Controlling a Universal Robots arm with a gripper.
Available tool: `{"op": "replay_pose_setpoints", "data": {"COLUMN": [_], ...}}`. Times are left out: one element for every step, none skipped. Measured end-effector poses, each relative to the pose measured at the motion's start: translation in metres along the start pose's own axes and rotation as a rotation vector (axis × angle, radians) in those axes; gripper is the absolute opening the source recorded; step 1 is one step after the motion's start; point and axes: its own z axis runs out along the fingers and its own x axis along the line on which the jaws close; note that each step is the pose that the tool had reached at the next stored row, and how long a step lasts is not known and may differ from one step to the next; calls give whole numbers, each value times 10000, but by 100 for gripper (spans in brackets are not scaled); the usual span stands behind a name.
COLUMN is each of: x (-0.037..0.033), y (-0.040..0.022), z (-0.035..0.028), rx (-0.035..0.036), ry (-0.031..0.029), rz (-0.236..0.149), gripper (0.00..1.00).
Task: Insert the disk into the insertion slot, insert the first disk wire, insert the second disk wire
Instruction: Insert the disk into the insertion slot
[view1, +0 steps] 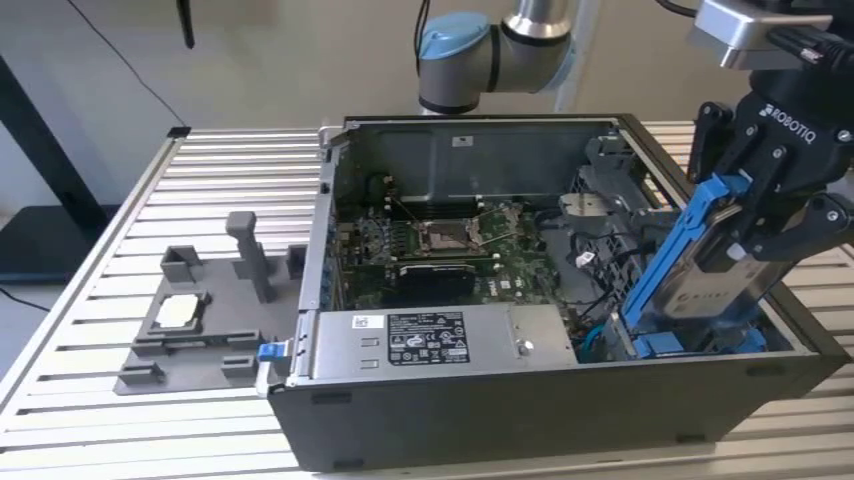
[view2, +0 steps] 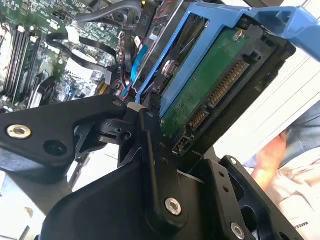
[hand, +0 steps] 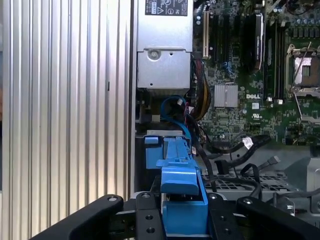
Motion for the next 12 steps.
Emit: {"op": "replay_pose_setpoints", "data": {"x": [0,0,0,0,0,0,-1,-1,-1,0,0,-1], "y": [-1,-1,-2,-2,-3,-4,-5,-5,-6,-6,-7,-8], "z": [11,21,31,42,53,66,78,89,99,114,131,149], "rx": [0,0,0,0,0,2,2,2,2,2,3,3], "ry": [-1,-1,-1,0,1,0,2,1,3,3,4,5], "rz": [0,0,0,1,1,0,0,0,0,1,1,1], "gripper": [33,33,33,33,33,33,33,33,33,33,33,33]}}
